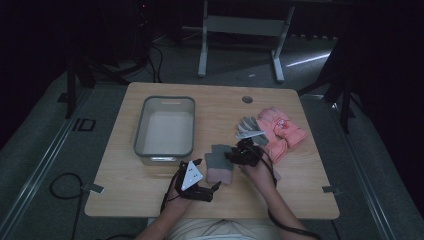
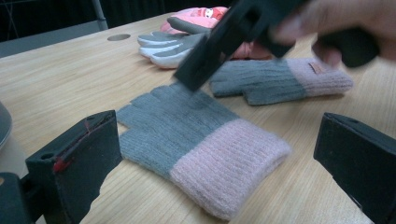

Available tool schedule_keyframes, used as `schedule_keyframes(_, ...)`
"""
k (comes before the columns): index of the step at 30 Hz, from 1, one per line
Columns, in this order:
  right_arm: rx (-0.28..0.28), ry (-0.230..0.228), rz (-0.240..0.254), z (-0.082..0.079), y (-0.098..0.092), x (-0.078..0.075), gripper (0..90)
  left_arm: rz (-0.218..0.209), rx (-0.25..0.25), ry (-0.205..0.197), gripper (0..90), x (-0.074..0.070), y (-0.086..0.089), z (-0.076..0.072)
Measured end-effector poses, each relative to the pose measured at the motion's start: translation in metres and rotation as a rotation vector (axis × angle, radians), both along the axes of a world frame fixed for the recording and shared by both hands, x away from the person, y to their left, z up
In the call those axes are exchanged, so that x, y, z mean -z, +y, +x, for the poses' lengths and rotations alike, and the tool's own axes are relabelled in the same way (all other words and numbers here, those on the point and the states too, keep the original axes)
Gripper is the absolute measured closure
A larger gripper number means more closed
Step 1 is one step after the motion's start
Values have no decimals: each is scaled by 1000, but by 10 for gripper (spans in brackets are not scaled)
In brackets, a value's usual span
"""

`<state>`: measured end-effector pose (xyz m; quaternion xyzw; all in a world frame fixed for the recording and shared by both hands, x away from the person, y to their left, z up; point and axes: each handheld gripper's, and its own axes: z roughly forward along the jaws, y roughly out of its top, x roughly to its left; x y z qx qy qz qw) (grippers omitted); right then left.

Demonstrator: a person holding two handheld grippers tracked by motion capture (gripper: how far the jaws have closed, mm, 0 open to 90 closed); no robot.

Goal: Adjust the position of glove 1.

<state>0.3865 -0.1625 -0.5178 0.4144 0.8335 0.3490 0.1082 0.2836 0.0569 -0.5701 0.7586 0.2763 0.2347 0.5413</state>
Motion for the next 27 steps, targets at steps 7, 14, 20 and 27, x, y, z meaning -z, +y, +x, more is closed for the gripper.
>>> schedule_keyframes(7, -114, -54, -63, 3, -56, -15, 628, -2, 1, 1, 3, 0, 0, 0)
schedule_keyframes(14, -160, -46, -127, -2, -87, -6, 595, 0, 0, 1, 3, 0, -1, 0)
schedule_keyframes(20, -208, -25, -184, -7, -99, 12, 617, 0, 0, 2, 3, 0, -1, 0)
schedule_keyframes(27, -207, -35, -179, -7, -97, 25, 700, 2, -3, 0, 3, 0, -1, 0)
